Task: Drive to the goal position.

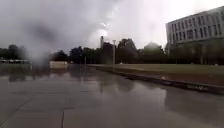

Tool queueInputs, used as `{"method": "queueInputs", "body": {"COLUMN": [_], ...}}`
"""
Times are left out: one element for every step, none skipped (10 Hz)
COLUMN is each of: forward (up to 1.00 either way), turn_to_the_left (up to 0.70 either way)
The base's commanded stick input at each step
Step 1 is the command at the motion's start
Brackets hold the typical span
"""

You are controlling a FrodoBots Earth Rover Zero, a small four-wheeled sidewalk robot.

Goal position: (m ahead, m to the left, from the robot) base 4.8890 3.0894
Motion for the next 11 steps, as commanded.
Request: {"method": "queueInputs", "body": {"forward": [0.70, 0.70, 0.70, 0.70, 0.70, 0.70, 0.70, 0.70, 0.70, 0.70, 0.70], "turn_to_the_left": [0.00, 0.00, 0.00, 0.00, 0.00, 0.00, 0.00, 0.00, 0.00, 0.00, 0.04]}}
